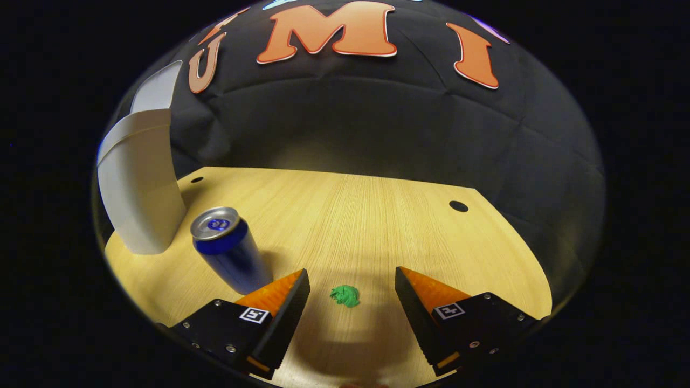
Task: Press the lid of the desktop garbage bin to open it, pick up the crumpled paper on the desktop and throw it into the bin, then pick up the pop can on the desktop and drop it into the bin, and finally close the garbage bin lid.
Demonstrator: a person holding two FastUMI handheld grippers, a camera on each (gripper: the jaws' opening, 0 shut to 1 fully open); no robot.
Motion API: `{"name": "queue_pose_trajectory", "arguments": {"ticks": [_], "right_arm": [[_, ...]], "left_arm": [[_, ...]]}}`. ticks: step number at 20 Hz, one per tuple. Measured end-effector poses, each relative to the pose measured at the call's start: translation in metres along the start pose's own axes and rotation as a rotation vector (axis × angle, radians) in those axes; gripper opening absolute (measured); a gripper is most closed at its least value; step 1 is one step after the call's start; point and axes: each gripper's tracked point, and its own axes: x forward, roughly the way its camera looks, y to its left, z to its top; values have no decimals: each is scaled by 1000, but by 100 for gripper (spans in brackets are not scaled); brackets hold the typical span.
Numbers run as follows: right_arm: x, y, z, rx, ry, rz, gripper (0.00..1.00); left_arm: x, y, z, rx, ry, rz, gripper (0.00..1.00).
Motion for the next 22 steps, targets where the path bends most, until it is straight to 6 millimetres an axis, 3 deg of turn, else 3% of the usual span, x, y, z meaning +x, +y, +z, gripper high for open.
{"name": "queue_pose_trajectory", "arguments": {"ticks": [4, 5, 7, 9, 10, 11, 12, 13, 15, 20, 22], "right_arm": [[12, 1, -15, -7, 48, 0, 95], [14, 2, -19, -1, 62, 2, 95], [16, 3, -23, -3, 74, 5, 93], [17, 3, -27, -14, 89, 8, 86], [17, 4, -32, -19, 102, 9, 80], [19, 4, -36, -26, 115, 6, 77], [18, 5, -40, -23, 131, 15, 63], [20, 7, -40, -18, 134, 20, 69], [21, 8, -40, -26, 133, 25, 60], [21, 14, -46, -39, 153, 42, 27], [21, 15, -45, -33, 151, 45, 22]], "left_arm": [[-4, -2, -4, 4, 22, -9, 99], [-4, -3, -5, 4, 28, -13, 94], [-6, -4, -7, 7, 37, -18, 99], [-6, -6, -7, 9, 38, -27, 94], [-6, -7, -9, 9, 42, -33, 99], [-7, -9, -9, 9, 46, -40, 94], [-8, -10, -11, 9, 52, -47, 94], [-8, -11, -12, 11, 62, -55, 94], [-11, -13, -16, 14, 77, -64, 94], [-15, -17, -22, 16, 105, -87, 94], [-16, -17, -25, 22, 118, -94, 94]]}}
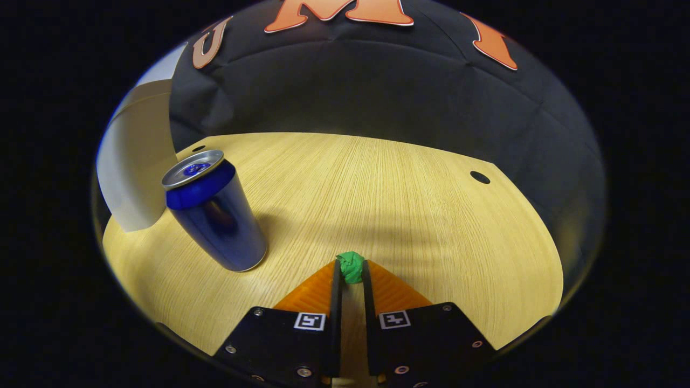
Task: Press the lid of the desktop garbage bin to open it, pick up the crumpled paper on the desktop and throw it into the bin, then pick up the pop can on the desktop and drop it into the bin, and finally close the garbage bin lid.
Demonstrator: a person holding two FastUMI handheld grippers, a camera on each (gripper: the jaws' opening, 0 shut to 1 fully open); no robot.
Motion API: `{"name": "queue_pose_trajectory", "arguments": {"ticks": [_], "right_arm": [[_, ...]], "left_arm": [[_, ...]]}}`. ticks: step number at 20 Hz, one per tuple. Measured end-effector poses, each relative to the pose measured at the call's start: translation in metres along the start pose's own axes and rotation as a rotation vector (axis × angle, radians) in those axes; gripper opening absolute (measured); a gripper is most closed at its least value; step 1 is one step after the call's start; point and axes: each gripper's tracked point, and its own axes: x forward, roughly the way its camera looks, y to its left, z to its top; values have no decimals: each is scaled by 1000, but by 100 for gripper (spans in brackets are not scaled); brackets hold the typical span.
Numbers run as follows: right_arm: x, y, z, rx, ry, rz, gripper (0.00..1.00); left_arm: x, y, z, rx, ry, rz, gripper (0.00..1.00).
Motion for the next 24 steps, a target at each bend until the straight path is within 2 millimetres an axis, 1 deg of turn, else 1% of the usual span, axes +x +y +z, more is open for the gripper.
{"name": "queue_pose_trajectory", "arguments": {"ticks": [2, 6, 12, 16, 19, 20, 21, 22, 24], "right_arm": [[0, 0, 0, 3, -4, 4, 18], [-1, -1, 1, 31, -4, 13, 16], [-13, -9, 8, 41, -28, 3, 13], [-33, -12, 27, 58, -79, 6, 13], [-54, -12, 49, 56, -133, 14, 13], [-61, -11, 55, 58, -150, 14, 13], [-68, -10, 62, 57, -166, 16, 13], [-76, -7, 69, 57, -183, 21, 13], [-93, -5, 85, 47, -222, 24, 13]], "left_arm": [[-1, 0, -1, 5, 5, -6, 94], [-3, 0, -2, 18, 12, -17, 94], [-3, -6, -2, 1, 9, -32, 94], [-2, -10, -4, -14, 7, -47, 94], [-1, -12, -3, -35, 4, -56, 94], [-1, -14, -3, -42, 3, -58, 99], [-1, -15, -3, -48, 0, -59, 99], [0, -15, -3, -56, -3, -62, 94], [1, -16, -3, -75, -5, -63, 94]]}}
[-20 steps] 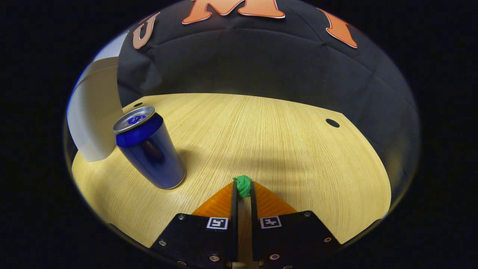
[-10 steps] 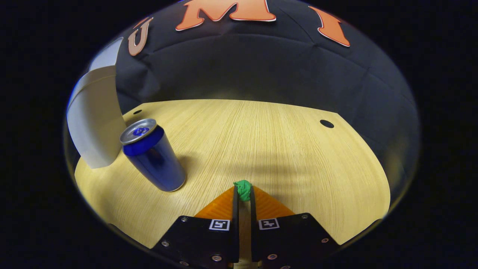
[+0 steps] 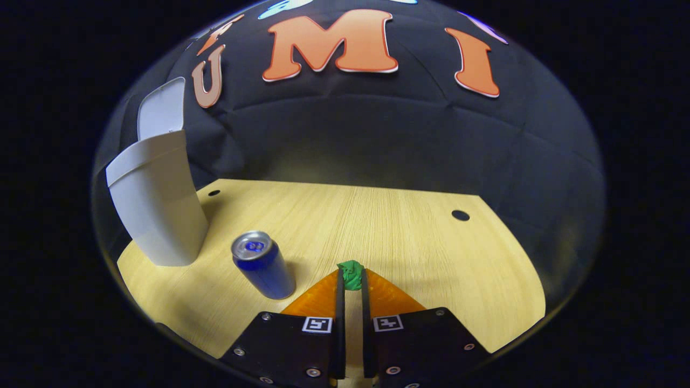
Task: Press the lid of the desktop garbage bin to open it, pick up the crumpled paper on the desktop and throw it into the bin, then pick up the pop can on the desktop and drop it into the bin, and finally close the garbage bin lid.
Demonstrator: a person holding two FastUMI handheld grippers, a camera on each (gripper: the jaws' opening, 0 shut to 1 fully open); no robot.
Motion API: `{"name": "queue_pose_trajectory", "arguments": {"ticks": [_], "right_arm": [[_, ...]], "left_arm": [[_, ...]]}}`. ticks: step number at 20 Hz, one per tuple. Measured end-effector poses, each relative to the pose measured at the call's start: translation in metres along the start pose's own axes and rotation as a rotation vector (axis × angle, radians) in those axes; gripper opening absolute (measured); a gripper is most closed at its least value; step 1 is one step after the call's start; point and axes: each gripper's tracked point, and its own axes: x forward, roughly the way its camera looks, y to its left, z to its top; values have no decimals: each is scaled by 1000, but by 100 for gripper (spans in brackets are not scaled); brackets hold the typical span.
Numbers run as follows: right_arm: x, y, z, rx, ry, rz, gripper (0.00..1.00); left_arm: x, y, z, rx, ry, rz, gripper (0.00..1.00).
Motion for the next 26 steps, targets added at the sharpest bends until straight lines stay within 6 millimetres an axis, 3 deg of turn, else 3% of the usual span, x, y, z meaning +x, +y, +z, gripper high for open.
{"name": "queue_pose_trajectory", "arguments": {"ticks": [1, 3, 6, 12, 19, 26], "right_arm": [[-6, 2, 8, -1, -12, 0, 13], [-21, 7, 17, 8, -9, 12, 13], [-42, 17, 41, 22, -46, 28, 13], [-80, 35, 111, 11, -154, 39, 13], [-124, 90, 170, -40, -262, 142, 13], [-138, 160, 215, -66, -339, 282, 13]], "left_arm": [[1, 0, -1, -11, 1, 0, 99], [1, -2, -1, -33, -1, -1, 94], [4, 1, -2, -55, -6, 9, 94], [7, 8, -3, -105, -10, 35, 94], [6, 25, -4, -129, -12, 91, 94], [-2, 49, -9, -140, -14, 174, 94]]}}
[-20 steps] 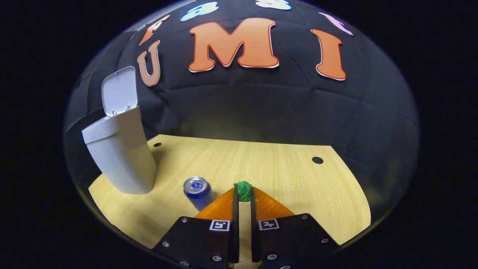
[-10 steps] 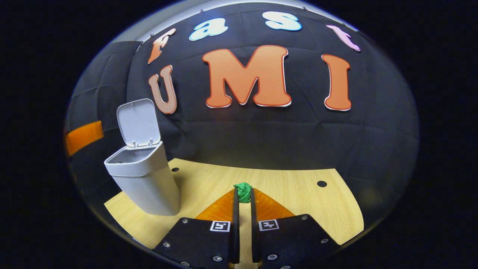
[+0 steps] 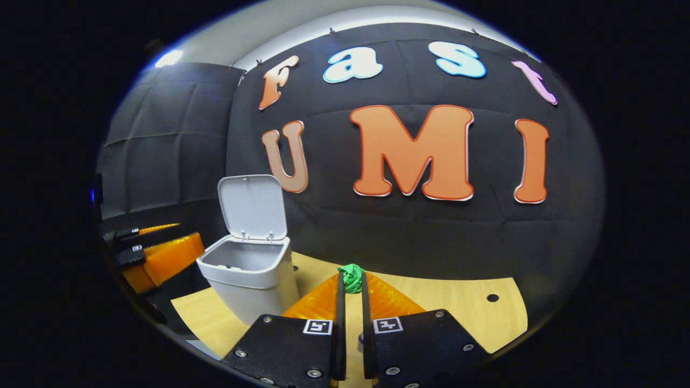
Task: Press the lid of the desktop garbage bin to open it, pick up the crumpled paper on the desktop and throw it into the bin, then pick up the pop can on the desktop and drop it into the bin, and finally close the garbage bin lid.
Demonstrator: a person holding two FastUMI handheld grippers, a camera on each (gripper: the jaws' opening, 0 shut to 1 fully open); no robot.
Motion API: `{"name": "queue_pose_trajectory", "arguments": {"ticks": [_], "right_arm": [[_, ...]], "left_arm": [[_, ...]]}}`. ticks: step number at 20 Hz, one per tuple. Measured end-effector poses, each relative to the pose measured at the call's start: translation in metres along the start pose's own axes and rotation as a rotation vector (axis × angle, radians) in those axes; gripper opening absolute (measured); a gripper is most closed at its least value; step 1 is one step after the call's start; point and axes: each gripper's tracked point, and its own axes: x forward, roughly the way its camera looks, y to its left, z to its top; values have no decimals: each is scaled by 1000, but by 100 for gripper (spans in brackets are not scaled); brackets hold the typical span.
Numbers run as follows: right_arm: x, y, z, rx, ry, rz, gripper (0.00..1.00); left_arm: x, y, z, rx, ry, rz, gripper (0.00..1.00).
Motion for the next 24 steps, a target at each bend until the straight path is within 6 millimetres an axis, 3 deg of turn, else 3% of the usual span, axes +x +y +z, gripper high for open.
{"name": "queue_pose_trajectory", "arguments": {"ticks": [2, 3, 7, 11, 18, 24], "right_arm": [[6, 23, 7, 0, -17, 46, 13], [10, 35, 12, -5, -26, 70, 13], [26, 77, 16, -15, -30, 157, 12], [54, 104, 18, -33, -45, 206, 12], [112, 151, 6, -47, -38, 259, 12], [148, 184, -1, -62, -49, 299, 12]], "left_arm": [[-2, 9, 0, 2, 1, 32, 94], [-3, 14, 1, 5, -4, 48, 99], [-7, 32, 3, 12, -15, 113, 94], [-14, 50, 3, 17, -20, 173, 94], [-26, 79, 4, 28, -21, 277, 94], [-38, 96, 1, 31, -3, 338, 94]]}}
